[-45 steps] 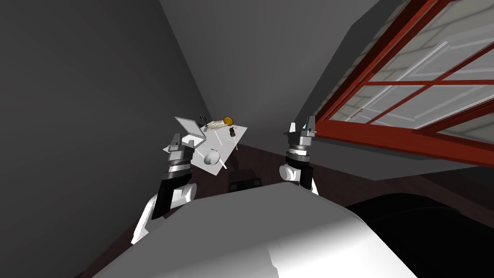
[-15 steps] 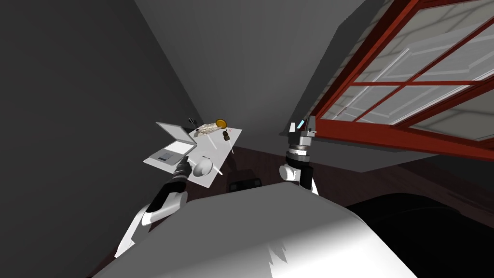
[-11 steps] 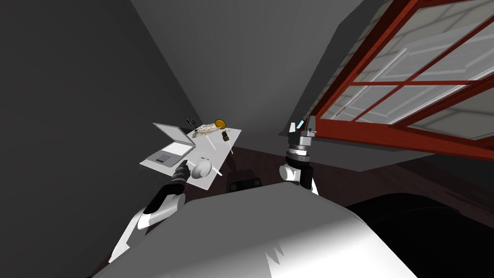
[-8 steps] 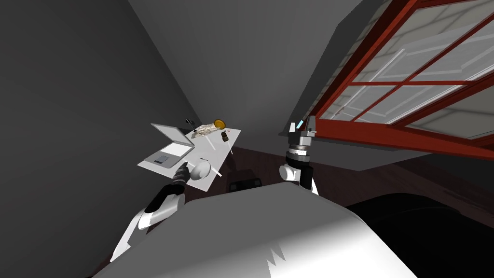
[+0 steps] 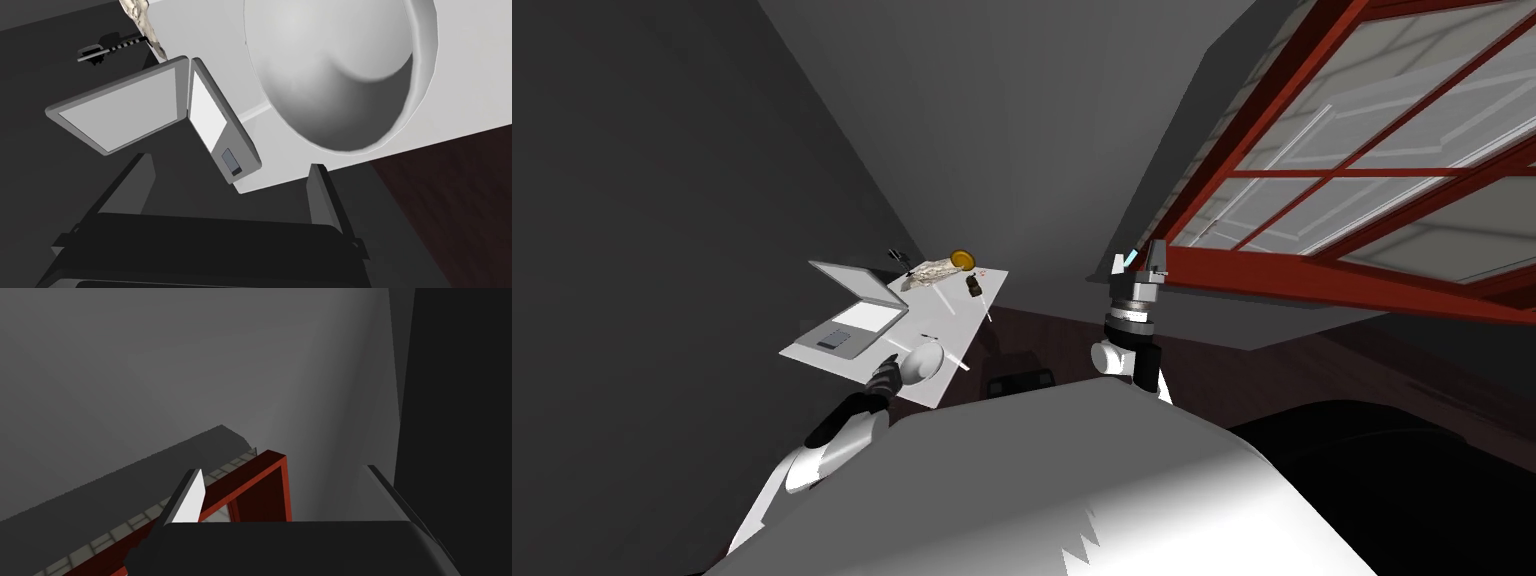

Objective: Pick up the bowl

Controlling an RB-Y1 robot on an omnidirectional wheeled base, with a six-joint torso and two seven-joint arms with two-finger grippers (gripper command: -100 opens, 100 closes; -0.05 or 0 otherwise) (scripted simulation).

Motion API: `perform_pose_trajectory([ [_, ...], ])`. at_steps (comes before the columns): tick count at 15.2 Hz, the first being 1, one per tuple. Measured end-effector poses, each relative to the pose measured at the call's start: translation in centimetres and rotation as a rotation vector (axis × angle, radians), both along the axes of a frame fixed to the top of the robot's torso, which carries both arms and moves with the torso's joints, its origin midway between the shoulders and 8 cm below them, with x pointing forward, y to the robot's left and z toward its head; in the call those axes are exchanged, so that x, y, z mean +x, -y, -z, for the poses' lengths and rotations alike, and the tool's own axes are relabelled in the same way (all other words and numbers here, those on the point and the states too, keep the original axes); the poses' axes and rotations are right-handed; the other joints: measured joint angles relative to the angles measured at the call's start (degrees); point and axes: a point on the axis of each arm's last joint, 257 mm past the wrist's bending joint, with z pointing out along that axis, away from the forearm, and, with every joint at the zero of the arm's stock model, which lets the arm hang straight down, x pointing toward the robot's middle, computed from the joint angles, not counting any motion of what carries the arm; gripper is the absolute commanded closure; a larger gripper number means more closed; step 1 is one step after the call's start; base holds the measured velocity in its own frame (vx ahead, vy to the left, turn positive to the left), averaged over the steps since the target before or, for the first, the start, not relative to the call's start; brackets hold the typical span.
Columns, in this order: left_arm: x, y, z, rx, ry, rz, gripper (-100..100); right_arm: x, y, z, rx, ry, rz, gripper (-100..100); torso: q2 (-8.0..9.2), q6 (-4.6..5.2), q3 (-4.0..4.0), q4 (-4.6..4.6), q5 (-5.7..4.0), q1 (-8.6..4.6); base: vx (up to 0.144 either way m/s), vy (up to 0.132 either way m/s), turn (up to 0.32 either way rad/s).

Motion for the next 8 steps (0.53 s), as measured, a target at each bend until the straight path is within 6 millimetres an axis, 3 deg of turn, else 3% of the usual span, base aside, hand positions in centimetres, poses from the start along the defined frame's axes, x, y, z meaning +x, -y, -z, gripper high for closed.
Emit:
perform_pose_trajectory([
  [8,-5.0,-0.7,4.9,-0.085,-0.173,-0.091,-100,0.0,0.0,0.0,0.000,0.000,0.000,0,0.00,0.00,0.00,0.00,0.01,0.03,0.050,-0.007,-0.049],
])
